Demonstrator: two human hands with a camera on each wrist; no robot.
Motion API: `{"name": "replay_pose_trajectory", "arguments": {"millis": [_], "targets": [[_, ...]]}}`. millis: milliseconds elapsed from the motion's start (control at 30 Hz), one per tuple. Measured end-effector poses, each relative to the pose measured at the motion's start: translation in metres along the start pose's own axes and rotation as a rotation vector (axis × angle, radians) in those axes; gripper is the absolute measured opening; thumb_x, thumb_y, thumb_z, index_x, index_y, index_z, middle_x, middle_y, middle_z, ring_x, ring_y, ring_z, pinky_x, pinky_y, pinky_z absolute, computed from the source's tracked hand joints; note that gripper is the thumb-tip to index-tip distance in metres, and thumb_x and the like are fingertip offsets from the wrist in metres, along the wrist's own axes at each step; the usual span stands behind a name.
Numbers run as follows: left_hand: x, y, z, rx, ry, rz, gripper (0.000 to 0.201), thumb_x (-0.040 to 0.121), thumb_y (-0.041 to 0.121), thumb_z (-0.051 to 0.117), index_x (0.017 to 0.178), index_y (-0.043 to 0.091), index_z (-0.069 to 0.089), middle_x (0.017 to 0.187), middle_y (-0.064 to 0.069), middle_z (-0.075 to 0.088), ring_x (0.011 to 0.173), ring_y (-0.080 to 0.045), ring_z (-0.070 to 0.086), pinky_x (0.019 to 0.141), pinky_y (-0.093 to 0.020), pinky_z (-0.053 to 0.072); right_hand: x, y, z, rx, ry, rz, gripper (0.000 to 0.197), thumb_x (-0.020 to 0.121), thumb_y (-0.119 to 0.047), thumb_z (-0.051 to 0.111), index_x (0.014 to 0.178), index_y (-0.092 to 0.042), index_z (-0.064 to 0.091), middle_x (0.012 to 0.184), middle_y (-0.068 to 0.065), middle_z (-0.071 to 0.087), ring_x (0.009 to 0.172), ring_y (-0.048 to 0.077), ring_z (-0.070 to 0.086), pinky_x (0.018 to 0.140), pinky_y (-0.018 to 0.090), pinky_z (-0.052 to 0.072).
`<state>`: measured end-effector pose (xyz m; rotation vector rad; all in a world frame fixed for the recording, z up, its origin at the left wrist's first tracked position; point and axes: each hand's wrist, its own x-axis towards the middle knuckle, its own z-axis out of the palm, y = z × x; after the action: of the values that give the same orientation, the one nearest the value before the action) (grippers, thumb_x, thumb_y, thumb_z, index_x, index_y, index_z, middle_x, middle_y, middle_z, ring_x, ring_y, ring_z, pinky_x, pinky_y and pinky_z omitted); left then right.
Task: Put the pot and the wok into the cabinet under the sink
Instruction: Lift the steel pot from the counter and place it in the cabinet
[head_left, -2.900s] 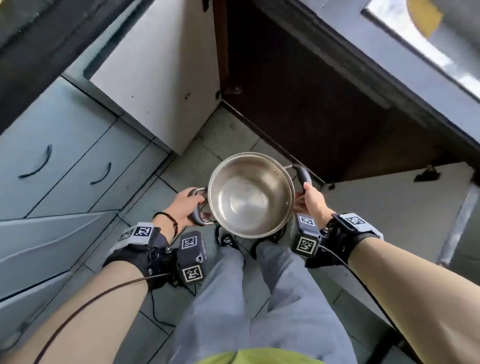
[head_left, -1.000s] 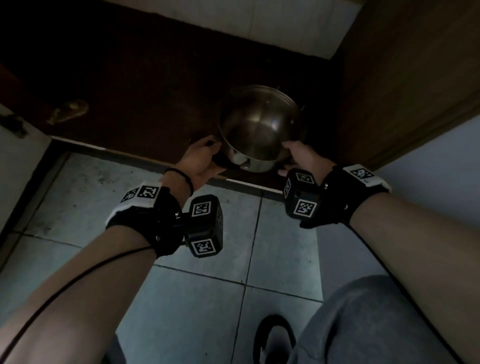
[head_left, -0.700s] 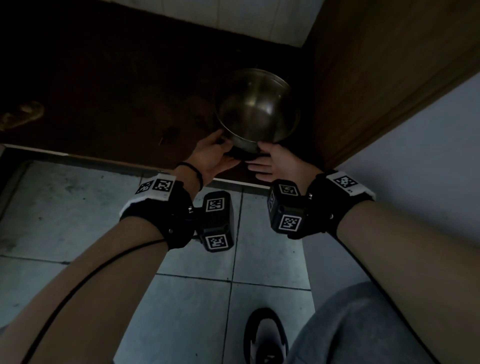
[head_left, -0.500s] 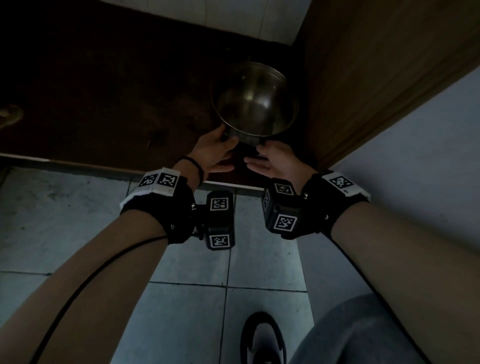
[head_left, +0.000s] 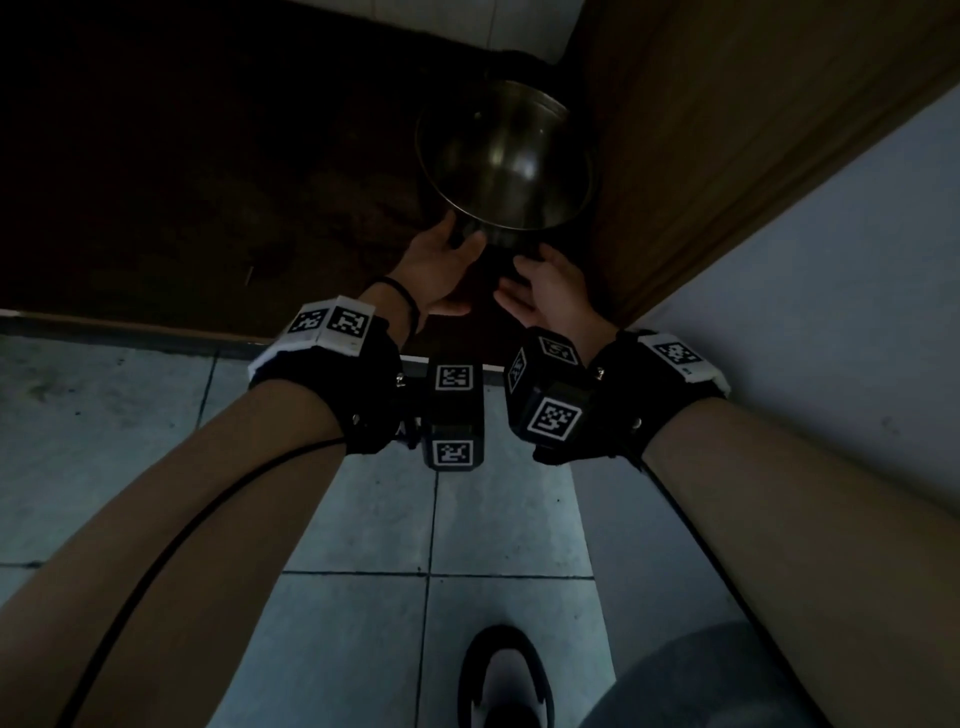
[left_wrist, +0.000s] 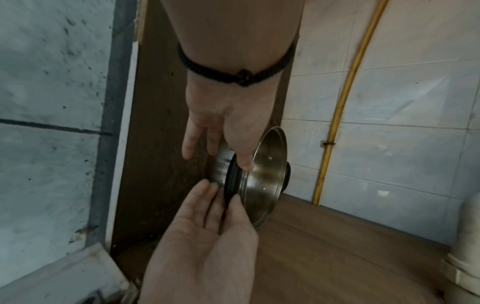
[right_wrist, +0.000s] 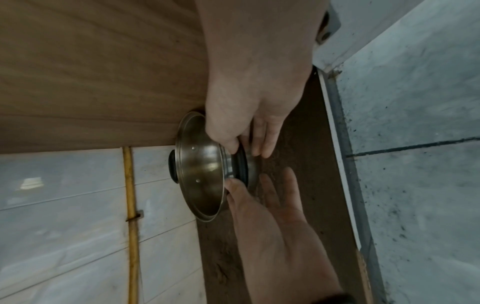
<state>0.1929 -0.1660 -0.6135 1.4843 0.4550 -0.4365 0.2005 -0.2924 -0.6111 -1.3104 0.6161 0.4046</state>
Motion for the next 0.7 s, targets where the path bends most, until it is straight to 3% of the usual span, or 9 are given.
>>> {"name": "replay_pose_trajectory", "arguments": {"millis": [100,200,333,533,700], "targets": [[-0.002,-0.001,-0.002,0.041,-0.018,-0.014,0.052,0.099,0.035,0.044,0.148,0.038,0.029,0.151,0.005,0.039,0.136,-0.018,0.040,0.080,-0.039,0.055,-0.002,0.000,-0.004,-0.027,0.001,-0.005,0.057,0.095,-0.011,0.050,0.147,-0.023,0.031,0.132,0.009,0.055,0.098,0.019,0.060,0.073,0.031,0.054],[-0.007,-0.005,-0.009,0.031,-0.035,-0.042,0.050,0.101,0.033,0.038,0.150,0.036,0.025,0.154,0.005,0.035,0.137,-0.021,0.038,0.088,-0.040,0.051,-0.005,0.001,-0.005,-0.069,-0.003,0.001,0.053,0.096,-0.020,0.051,0.146,-0.022,0.032,0.113,0.006,0.061,0.090,0.018,0.061,0.071,0.032,0.054],[-0.028,-0.017,-0.040,0.008,-0.017,-0.090,0.050,0.101,0.027,0.040,0.149,0.029,0.030,0.149,0.006,0.043,0.134,-0.021,0.044,0.099,-0.040,0.047,-0.023,0.012,0.001,-0.126,-0.034,0.057,0.052,0.097,-0.041,0.043,0.144,-0.019,0.036,0.124,0.009,0.058,0.094,0.023,0.060,0.080,0.036,0.051],[-0.112,-0.009,-0.121,-0.038,0.116,-0.187,0.038,0.102,0.020,0.036,0.139,0.020,0.045,0.132,0.000,0.059,0.120,-0.022,0.056,0.100,-0.037,0.047,-0.086,0.028,0.032,-0.320,-0.189,0.259,0.056,0.098,-0.049,0.036,0.140,-0.012,0.042,0.118,0.008,0.060,0.107,0.029,0.059,0.089,0.042,0.050],[-0.199,0.034,-0.165,-0.120,0.275,-0.220,0.036,0.101,0.014,0.033,0.133,0.015,0.050,0.118,-0.002,0.064,0.092,-0.016,0.063,0.086,-0.030,0.050,-0.159,-0.010,0.092,-0.405,-0.357,0.323,0.050,0.099,-0.044,0.035,0.135,-0.011,0.047,0.123,0.010,0.059,0.108,0.030,0.056,0.098,0.044,0.043]]}}
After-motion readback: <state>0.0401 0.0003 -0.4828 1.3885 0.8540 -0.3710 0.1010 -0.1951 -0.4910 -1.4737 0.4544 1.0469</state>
